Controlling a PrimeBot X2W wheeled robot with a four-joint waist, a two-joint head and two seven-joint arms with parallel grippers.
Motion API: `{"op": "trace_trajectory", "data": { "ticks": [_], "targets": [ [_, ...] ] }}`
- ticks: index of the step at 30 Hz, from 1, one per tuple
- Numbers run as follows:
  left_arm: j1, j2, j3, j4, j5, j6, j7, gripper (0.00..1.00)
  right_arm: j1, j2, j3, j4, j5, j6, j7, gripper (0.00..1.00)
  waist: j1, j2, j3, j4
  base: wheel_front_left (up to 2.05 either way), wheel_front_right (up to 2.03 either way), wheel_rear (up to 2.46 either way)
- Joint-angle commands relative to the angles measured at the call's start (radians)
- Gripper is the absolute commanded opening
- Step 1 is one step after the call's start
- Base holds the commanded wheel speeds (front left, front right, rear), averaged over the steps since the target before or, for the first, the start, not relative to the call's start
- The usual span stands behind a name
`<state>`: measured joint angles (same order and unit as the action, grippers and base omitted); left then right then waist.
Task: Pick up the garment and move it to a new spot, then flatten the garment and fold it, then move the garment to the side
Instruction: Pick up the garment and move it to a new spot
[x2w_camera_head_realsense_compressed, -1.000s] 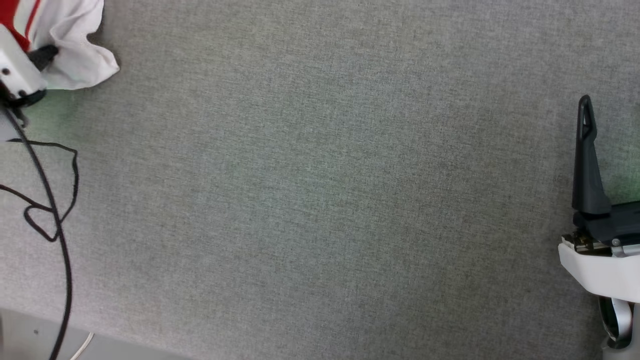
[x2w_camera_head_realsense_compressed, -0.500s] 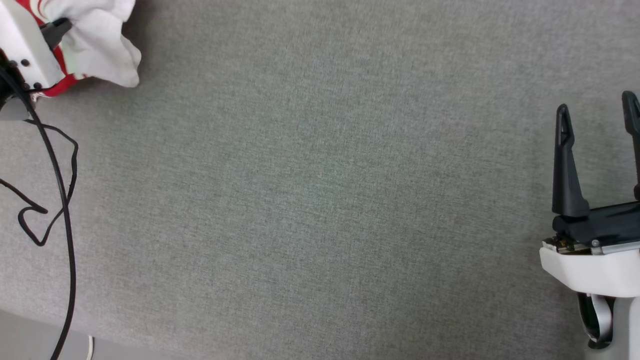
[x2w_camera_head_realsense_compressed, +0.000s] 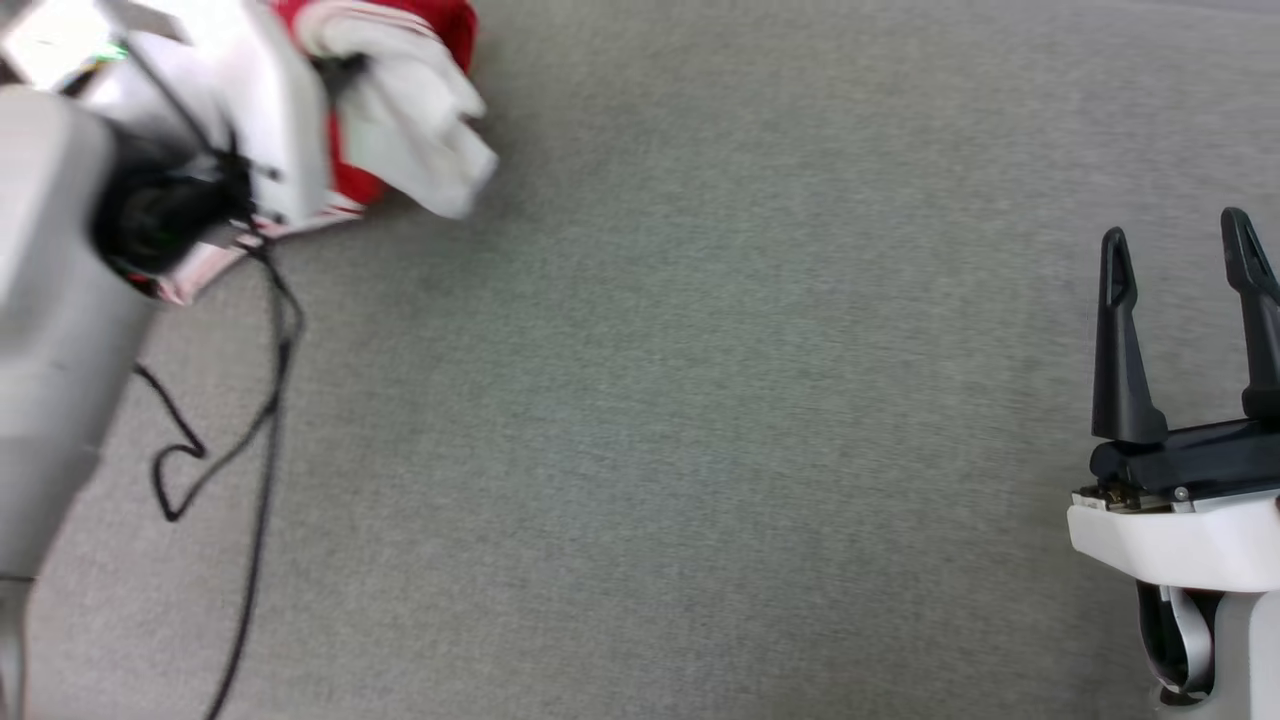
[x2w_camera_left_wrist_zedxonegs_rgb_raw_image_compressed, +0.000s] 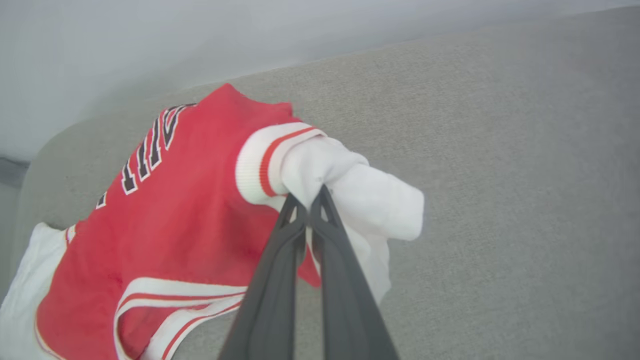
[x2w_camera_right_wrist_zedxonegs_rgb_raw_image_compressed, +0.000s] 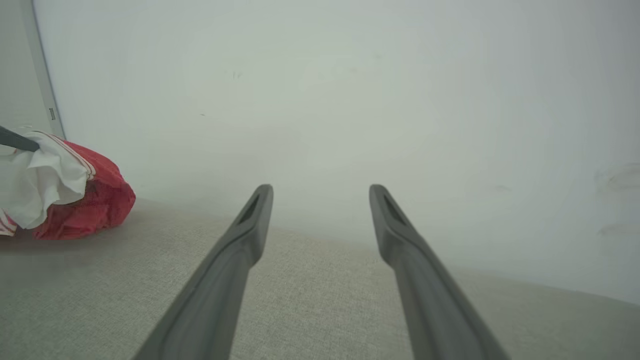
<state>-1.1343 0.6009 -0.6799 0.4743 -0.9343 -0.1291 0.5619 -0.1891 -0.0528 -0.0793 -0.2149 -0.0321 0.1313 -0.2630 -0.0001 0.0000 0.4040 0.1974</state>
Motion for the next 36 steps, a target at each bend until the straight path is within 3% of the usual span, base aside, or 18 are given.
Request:
{"op": "trace_trajectory", "data": {
  "ticks": [1, 12, 23, 30, 36],
  "targets": [
    [-0.012, -0.014, -0.028, -0.028, 0.001, 0.000, 0.006, 0.00, 0.008, 0.004, 0.001, 0.004, 0.015, -0.001, -0.003, 1.00, 0.0001, 0.0000, -0.027, -0.033, 0.00, 0.00, 0.00],
    [-0.067, -0.113, -0.303, -0.213, -0.001, 0.000, 0.047, 0.00, -0.004, 0.004, -0.019, 0.011, 0.084, -0.001, -0.003, 1.00, 0.0001, 0.0000, -0.049, -0.179, 0.00, 0.00, 0.00],
    [-0.184, -0.288, -0.552, -0.246, -0.058, 0.000, -0.022, 0.00, -0.038, 0.004, -0.045, 0.010, 0.133, -0.001, -0.003, 1.00, 0.0001, 0.0000, 0.008, -0.302, 0.00, 0.00, 0.00],
    [-0.178, -0.398, -0.599, -0.231, -0.055, 0.000, -0.056, 0.00, -0.066, 0.004, -0.064, 0.002, 0.150, -0.001, -0.003, 1.00, 0.0001, 0.0000, 0.052, -0.339, 0.00, 0.00, 0.00],
    [-0.019, -0.474, -0.599, -0.224, 0.029, 0.000, 0.021, 0.00, -0.079, 0.004, -0.064, 0.002, 0.154, -0.001, -0.003, 1.00, 0.0001, 0.0000, 0.085, -0.348, 0.00, 0.00, 0.00]
  ]
}}
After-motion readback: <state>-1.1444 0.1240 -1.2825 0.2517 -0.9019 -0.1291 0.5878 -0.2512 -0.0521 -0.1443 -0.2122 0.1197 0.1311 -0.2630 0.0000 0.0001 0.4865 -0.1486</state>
